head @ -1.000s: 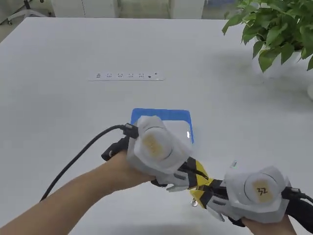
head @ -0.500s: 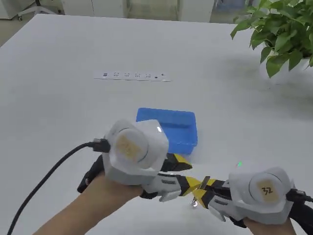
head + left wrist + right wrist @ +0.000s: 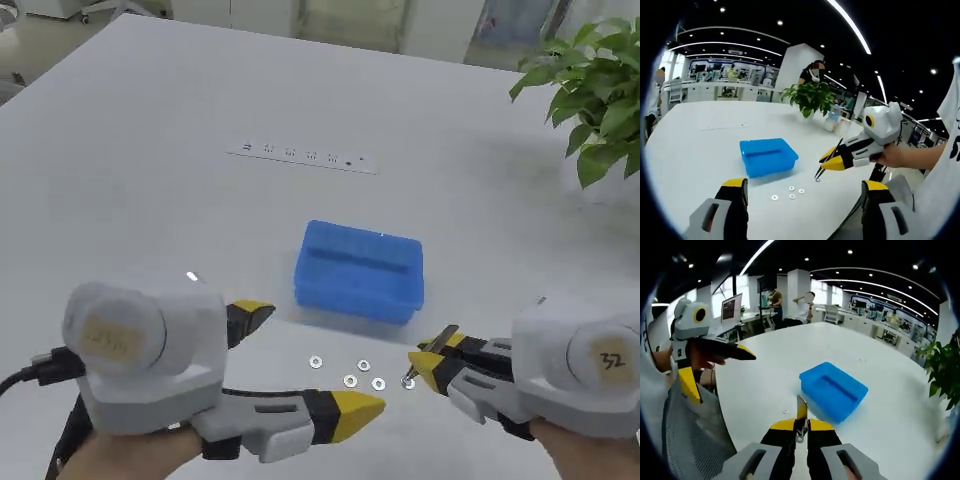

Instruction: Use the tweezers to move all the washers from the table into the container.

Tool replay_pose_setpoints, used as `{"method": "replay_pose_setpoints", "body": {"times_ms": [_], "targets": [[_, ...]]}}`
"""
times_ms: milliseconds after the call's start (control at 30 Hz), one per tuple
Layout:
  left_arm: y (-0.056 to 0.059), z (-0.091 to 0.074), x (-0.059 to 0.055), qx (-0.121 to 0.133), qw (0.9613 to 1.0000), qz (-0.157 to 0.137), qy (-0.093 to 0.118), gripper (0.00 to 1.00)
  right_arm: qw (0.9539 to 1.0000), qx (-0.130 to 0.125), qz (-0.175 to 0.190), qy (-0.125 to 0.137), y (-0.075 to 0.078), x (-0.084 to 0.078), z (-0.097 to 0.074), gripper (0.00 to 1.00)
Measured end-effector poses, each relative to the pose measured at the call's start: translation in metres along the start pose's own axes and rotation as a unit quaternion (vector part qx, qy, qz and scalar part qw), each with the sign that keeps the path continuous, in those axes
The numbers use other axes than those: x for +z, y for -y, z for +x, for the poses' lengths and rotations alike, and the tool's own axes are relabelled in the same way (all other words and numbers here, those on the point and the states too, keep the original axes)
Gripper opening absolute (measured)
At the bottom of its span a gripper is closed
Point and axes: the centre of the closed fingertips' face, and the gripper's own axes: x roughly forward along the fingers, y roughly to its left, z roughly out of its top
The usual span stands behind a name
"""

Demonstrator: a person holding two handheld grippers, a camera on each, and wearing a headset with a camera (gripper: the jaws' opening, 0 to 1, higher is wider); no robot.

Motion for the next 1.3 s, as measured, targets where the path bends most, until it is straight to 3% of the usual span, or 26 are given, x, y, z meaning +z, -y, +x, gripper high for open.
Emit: {"method": "replay_pose_setpoints", "body": {"times_ms": [167,200,267,400,633,833,967,1133,1300], "targets": [[-0.018,-0.011,-0.014,0.048,0.9973,0.045,-0.031,0.99,0.9997,0.001,-0.019,0.015,0.006,0.027,0.007,0.03],[-0.023,-0.014,-0.02,0.064,0.996,0.043,-0.046,0.99,0.9996,0.002,-0.02,0.019,0.008,0.034,0.011,0.03],[-0.023,-0.016,-0.024,0.058,0.9968,0.029,-0.047,0.99,0.9995,0.005,-0.019,0.025,0.01,0.042,0.016,0.03],[-0.027,-0.023,-0.025,0.068,0.9969,-0.006,-0.038,0.92,0.9991,0.007,-0.023,0.036,0.021,0.063,0.035,0.03],[-0.043,-0.035,-0.031,0.089,0.9949,-0.031,-0.035,0.87,0.9983,0.011,-0.031,0.048,0.032,0.088,0.069,0.03],[-0.052,-0.045,-0.036,0.102,0.9924,-0.049,-0.049,0.85,0.9989,0.011,-0.021,0.041,0.041,0.09,0.106,0.03],[-0.058,-0.048,-0.037,0.105,0.9911,-0.065,-0.049,0.75,0.9993,0.018,-0.004,0.033,0.046,0.086,0.128,0.04],[-0.063,-0.046,-0.038,0.116,0.9896,-0.063,-0.059,0.76,0.999,0.024,0.022,0.032,0.048,0.077,0.151,0.04],[-0.064,-0.045,-0.04,0.123,0.9861,-0.092,-0.063,0.8,0.9991,0.024,0.032,0.017,0.046,0.064,0.164,0.04]]}}
